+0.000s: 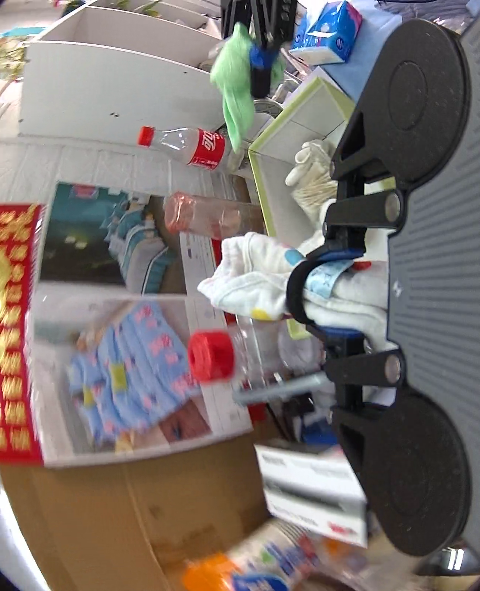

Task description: Organize soft objects

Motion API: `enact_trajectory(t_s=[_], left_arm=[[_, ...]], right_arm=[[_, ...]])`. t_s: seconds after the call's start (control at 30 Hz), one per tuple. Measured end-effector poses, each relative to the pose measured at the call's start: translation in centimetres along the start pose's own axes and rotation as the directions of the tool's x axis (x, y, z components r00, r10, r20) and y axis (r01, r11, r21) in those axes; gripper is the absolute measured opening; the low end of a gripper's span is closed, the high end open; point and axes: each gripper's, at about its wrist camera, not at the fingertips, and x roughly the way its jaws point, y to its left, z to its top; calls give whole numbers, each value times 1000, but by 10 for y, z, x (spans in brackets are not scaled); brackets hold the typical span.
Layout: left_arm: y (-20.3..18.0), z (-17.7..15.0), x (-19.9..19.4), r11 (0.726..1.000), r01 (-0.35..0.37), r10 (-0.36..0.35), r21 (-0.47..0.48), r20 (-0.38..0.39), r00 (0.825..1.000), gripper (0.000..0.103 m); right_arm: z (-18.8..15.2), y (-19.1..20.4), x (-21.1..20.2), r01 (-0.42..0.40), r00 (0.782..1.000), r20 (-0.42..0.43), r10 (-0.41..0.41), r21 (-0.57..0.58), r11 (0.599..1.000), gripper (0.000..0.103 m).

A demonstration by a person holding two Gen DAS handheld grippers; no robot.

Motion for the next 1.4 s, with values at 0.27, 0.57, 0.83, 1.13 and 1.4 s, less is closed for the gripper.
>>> enact_trajectory(t_s=[0.27, 0.57, 0.83, 1.13, 1.4], left_arm=[[-25, -6, 86, 993, 88, -79, 80, -108, 991, 37], [-15, -12, 74, 998, 47, -43, 50, -76, 996, 73], [-28, -28, 28, 997, 31, -29, 71, -34, 999, 74], [-50, -67, -37, 997, 9, -12, 74, 29, 1000, 89], [-67, -111, -80, 999, -26, 25, 29, 44, 999, 92]], right_arm=[[-14, 6, 80, -82, 987, -136, 80, -12, 997, 26], [-24, 13, 93, -50, 986, -159, 53, 23, 998, 40], [-18, 11, 56, -28, 995, -96, 33, 52, 998, 48], [-68, 25, -39, 75, 997, -45, -69, 139, 987, 52], [-142, 39, -125, 277, 954, 10, -300, 351, 895, 55]])
